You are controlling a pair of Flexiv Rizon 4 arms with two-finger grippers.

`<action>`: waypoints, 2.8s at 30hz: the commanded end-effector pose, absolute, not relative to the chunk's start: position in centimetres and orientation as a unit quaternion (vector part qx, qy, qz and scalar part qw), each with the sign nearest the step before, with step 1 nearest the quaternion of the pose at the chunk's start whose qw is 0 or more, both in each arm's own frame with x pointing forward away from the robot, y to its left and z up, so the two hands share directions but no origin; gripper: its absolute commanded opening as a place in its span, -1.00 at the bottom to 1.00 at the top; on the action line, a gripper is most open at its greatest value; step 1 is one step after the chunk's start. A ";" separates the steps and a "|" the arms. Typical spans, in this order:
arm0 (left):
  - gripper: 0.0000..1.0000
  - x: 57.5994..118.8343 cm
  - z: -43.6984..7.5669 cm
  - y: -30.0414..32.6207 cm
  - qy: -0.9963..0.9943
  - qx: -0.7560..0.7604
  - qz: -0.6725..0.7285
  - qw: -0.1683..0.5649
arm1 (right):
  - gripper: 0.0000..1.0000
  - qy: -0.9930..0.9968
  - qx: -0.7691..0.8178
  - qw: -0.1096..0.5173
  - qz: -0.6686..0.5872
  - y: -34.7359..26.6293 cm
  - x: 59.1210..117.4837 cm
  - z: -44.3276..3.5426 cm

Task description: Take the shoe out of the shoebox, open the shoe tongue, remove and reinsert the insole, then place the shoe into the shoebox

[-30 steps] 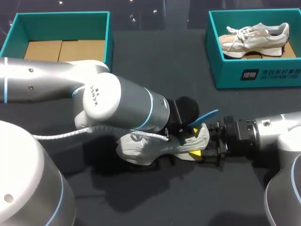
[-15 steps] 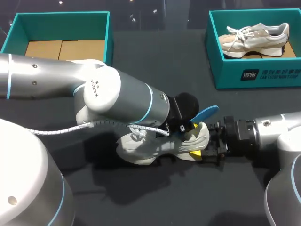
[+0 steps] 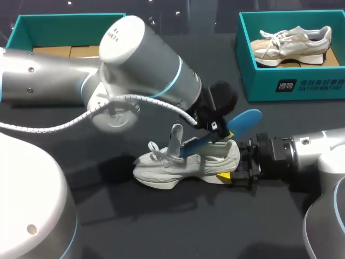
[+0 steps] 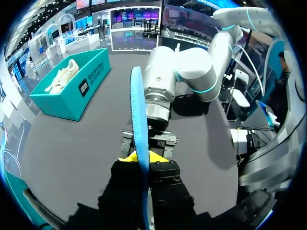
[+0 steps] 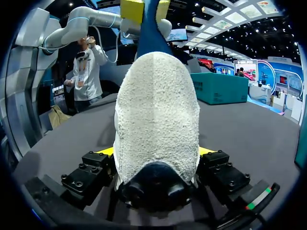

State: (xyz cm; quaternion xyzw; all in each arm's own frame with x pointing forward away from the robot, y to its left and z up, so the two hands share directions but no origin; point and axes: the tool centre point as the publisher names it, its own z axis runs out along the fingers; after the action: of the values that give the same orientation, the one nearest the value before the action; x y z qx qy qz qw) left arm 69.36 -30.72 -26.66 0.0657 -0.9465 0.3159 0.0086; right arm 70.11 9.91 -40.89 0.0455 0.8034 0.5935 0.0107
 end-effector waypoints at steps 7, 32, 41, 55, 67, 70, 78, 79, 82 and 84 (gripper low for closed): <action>-1.00 66.8 -18.8 -29.3 -0.942 0.027 0.322 0.095 | -1.00 0.804 0.046 0.011 0.592 9.9 70.0 -40.9; -1.00 65.6 -15.9 -27.9 -0.901 0.044 0.411 0.128 | -1.00 0.804 0.046 0.011 0.592 9.9 70.0 -40.9; -1.00 64.5 -10.4 -22.8 -0.825 0.081 0.542 0.138 | -1.00 0.804 0.046 0.011 0.592 9.9 70.0 -40.9; -1.00 64.2 -9.5 -22.2 -0.814 0.090 0.556 0.146 | -1.00 0.804 0.046 0.011 0.592 9.9 70.0 -40.9; -1.00 61.3 -6.9 -19.9 -0.749 0.100 0.639 0.141 | -1.00 0.804 0.046 0.011 0.592 9.9 70.0 -40.9; -1.00 60.6 -6.3 -19.5 -0.740 0.106 0.650 0.136 | -1.00 0.804 0.046 0.011 0.592 9.9 70.0 -40.9; -1.00 59.1 -5.0 -18.5 -0.703 0.142 0.680 0.152 | -1.00 0.804 0.046 0.011 0.592 9.9 70.0 -40.9; -1.00 59.1 -4.9 -18.4 -0.699 0.147 0.682 0.156 | -1.00 0.804 0.046 0.011 0.592 9.9 70.0 -40.9; -1.00 58.8 -4.7 -18.2 -0.689 0.151 0.690 0.162 | -1.00 0.804 0.046 0.011 0.592 9.9 70.0 -40.9; -1.00 58.7 -4.7 -18.1 -0.682 0.157 0.695 0.167 | -1.00 0.804 0.046 0.011 0.592 9.9 70.0 -40.9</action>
State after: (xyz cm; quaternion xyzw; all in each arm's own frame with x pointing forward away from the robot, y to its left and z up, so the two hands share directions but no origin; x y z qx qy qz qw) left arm 59.61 -18.68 -4.23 0.1449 -0.7157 0.6595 0.1785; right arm 70.11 9.90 -40.90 0.0456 0.8035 0.5935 0.0107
